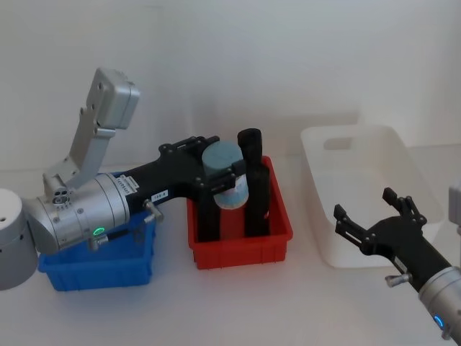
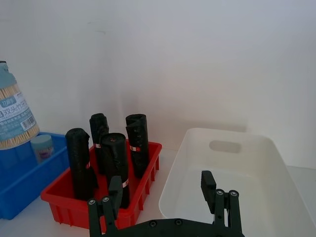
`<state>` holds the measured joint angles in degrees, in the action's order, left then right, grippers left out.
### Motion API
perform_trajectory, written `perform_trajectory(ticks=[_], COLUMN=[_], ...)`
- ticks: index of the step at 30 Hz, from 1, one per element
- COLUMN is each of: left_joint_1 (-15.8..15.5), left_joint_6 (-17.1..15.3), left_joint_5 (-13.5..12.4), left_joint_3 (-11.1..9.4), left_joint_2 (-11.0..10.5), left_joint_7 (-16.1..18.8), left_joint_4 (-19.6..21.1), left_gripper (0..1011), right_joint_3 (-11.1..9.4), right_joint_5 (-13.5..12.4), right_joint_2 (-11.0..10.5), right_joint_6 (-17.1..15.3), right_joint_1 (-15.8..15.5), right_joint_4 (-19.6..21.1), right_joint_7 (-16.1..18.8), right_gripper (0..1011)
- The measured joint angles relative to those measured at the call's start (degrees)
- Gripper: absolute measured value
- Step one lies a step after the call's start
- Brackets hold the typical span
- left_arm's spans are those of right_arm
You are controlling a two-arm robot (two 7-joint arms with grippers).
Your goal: Pick the cotton swabs from the blue box and place them into the white box.
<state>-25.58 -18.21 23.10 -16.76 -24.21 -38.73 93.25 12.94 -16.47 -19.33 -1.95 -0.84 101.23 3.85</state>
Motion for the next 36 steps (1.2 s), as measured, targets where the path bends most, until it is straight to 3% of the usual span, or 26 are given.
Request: perform_trajectory(ticks=[12,36], left_joint_1=[-0.8,-1.3], left_joint_6=[-0.8,-1.2], left_joint_5=[0.8,1.1], left_joint_3=[-0.5,-0.8], left_joint_2=[0.6,0.9], left_joint_7=[-2.5,-3.8], left_joint_4=[0.5,0.8], left_gripper=[672,672], right_joint_3=[0.1,0.6], right_joint_5=[0.1,0.9], right_joint_2=[-0.4,-3.4], right_joint_6=[0.0,-1.5], right_joint_1=[0.1,1.3], right_joint_4=[0.5,3.8], right_joint_7=[3.8,20.2], right_gripper=[1002,1002])
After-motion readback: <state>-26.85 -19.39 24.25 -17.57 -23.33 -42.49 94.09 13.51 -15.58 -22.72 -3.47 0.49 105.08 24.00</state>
